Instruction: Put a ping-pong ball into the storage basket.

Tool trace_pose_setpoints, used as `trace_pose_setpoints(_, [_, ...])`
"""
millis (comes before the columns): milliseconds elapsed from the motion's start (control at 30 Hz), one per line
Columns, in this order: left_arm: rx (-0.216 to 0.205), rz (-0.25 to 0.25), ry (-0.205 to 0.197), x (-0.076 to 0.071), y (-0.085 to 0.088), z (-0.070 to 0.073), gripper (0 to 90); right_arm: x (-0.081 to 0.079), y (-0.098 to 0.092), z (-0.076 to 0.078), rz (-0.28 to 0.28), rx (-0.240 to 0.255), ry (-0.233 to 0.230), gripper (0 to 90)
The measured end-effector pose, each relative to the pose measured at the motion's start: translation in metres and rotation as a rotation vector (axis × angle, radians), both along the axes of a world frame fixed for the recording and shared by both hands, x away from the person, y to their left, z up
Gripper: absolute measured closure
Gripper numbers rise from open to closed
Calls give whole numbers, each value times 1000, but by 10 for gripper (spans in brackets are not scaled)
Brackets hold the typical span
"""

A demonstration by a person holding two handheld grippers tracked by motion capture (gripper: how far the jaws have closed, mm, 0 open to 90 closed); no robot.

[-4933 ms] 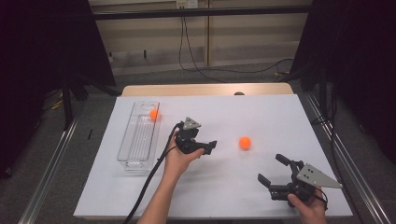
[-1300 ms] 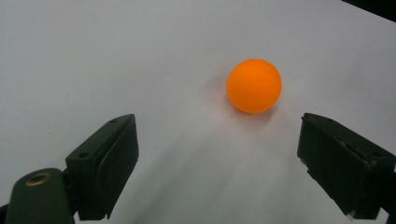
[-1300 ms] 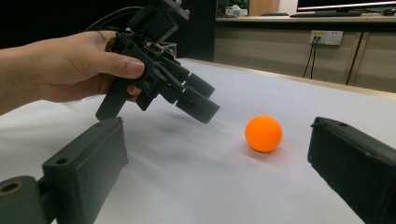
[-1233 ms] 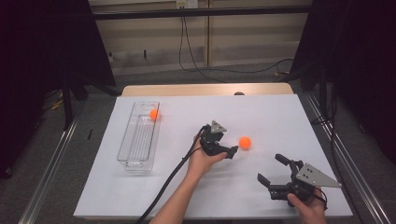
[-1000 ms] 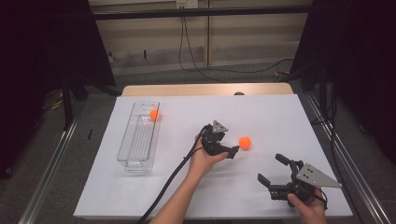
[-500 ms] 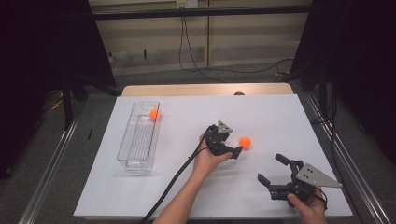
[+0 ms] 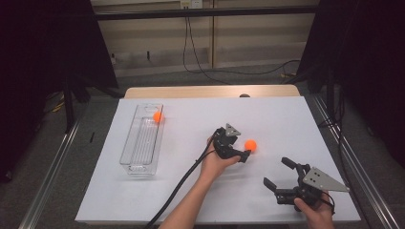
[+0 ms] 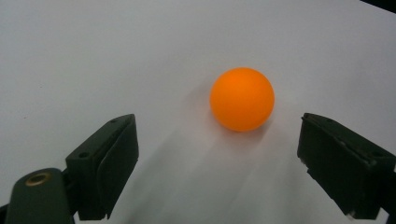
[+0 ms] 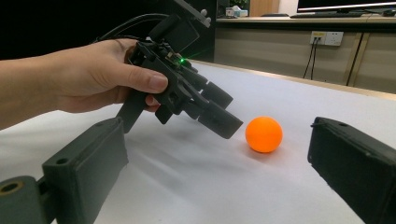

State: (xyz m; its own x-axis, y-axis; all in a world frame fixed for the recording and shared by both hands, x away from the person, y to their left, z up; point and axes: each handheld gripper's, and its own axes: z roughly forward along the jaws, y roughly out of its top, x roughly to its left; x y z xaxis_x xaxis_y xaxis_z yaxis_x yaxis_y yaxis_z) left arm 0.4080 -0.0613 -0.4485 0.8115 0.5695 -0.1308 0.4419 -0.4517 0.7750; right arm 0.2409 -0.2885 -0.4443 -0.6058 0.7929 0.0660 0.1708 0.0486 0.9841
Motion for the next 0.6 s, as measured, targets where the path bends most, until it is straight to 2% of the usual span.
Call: trace_pose_setpoints(600, [-2,-6,10,2,-8,-4,127,0,0,0,1,0,1,43])
